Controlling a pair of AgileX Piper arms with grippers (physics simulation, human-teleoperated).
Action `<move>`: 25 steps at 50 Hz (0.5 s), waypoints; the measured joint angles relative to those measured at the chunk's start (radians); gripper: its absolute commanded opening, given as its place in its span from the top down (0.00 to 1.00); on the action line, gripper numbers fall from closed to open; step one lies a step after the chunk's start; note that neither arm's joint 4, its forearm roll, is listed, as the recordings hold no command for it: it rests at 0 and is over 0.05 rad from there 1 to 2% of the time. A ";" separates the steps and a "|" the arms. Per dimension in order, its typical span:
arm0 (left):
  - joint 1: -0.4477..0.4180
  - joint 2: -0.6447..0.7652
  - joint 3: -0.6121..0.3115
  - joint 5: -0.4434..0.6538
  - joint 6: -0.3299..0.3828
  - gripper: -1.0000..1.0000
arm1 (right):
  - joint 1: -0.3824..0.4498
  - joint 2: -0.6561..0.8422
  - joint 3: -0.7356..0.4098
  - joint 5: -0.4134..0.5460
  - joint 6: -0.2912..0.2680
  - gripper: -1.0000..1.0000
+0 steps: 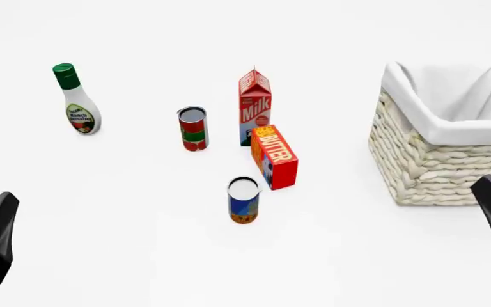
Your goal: Pick the alphabet soup and place it in the basket.
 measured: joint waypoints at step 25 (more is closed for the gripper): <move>0.000 0.000 0.000 0.000 0.000 0.00 | 0.147 0.175 -0.008 -0.182 -0.027 0.00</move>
